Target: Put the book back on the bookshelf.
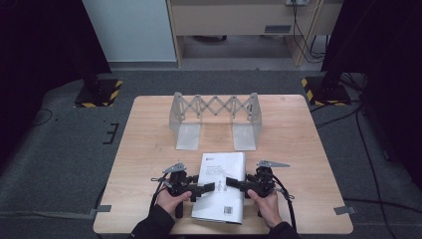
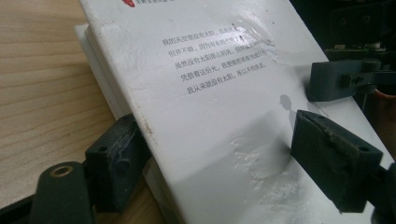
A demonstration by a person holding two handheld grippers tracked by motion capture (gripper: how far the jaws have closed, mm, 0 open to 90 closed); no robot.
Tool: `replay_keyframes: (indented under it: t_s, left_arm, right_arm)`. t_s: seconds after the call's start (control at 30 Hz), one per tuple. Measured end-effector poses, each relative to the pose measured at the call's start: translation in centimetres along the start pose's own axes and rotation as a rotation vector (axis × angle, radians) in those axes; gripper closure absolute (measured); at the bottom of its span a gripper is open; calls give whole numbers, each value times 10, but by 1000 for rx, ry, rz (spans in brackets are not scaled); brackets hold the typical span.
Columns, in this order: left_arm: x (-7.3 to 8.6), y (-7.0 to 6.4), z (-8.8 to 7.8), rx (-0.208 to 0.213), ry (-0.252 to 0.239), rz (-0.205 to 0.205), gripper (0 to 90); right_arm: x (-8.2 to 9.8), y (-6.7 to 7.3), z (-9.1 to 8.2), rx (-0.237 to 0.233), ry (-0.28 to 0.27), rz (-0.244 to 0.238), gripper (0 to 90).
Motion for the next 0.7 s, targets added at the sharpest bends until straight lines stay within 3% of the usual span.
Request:
replay_keyframes:
  t_s: [0.2,0.47,0.7]
  left_arm:
    - [-3,-2,-3,2,-36,16,200]
    - [-7,0,-9,-7,-78,2,227]
    - [-8,0,-9,36,-85,-22,232]
  right_arm:
    - [-6,3,-4,-5,-11,-36,344]
    - [-13,6,-11,-10,-32,-79,370]
    - [-19,6,-18,-18,-64,-101,404]
Point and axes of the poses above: each handheld gripper's, and its own axes: z roughly forward along the jaws, x roughly out of its underside, y roughly to its left, the point moved 1 cm from there along z, roughly forward along the jaws, and after that the axes turned 12 degrees about -z, right-handed, at the moved point
